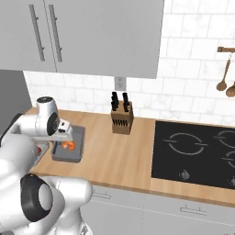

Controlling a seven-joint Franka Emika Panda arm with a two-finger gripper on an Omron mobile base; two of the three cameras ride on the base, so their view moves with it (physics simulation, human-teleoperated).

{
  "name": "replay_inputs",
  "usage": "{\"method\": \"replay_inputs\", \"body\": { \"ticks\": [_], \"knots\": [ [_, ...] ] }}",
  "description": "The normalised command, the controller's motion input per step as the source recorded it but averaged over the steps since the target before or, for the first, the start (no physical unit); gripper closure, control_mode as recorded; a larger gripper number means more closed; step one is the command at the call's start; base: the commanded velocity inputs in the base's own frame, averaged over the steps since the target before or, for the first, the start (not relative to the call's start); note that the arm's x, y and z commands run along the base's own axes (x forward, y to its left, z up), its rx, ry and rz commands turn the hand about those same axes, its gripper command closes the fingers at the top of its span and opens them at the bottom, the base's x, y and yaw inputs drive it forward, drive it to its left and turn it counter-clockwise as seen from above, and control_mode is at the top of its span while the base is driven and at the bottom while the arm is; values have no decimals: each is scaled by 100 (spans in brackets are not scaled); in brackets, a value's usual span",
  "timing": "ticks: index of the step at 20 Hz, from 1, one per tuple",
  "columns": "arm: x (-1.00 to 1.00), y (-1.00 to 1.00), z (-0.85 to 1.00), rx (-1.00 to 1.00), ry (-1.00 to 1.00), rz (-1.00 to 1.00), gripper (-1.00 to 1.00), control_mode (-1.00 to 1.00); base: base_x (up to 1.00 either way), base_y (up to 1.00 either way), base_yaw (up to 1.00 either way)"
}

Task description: Take the meat container that has the shrimp and place it on the second highest rack of the freezer. Then take the vegetable container that has the corn and tomato and place it on the highest rack of the freezer.

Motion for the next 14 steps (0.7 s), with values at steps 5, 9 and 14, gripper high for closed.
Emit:
{"method": "replay_inputs", "body": {
  "ticks": [5,9,14],
  "knots": [
    [-26,-31,39,0,-6,64,100,-100,0,0,0],
    [-13,-61,22,0,-11,76,100,-100,0,0,0],
    [-10,-70,2,0,-14,77,100,-100,0,0,0]
  ]
}}
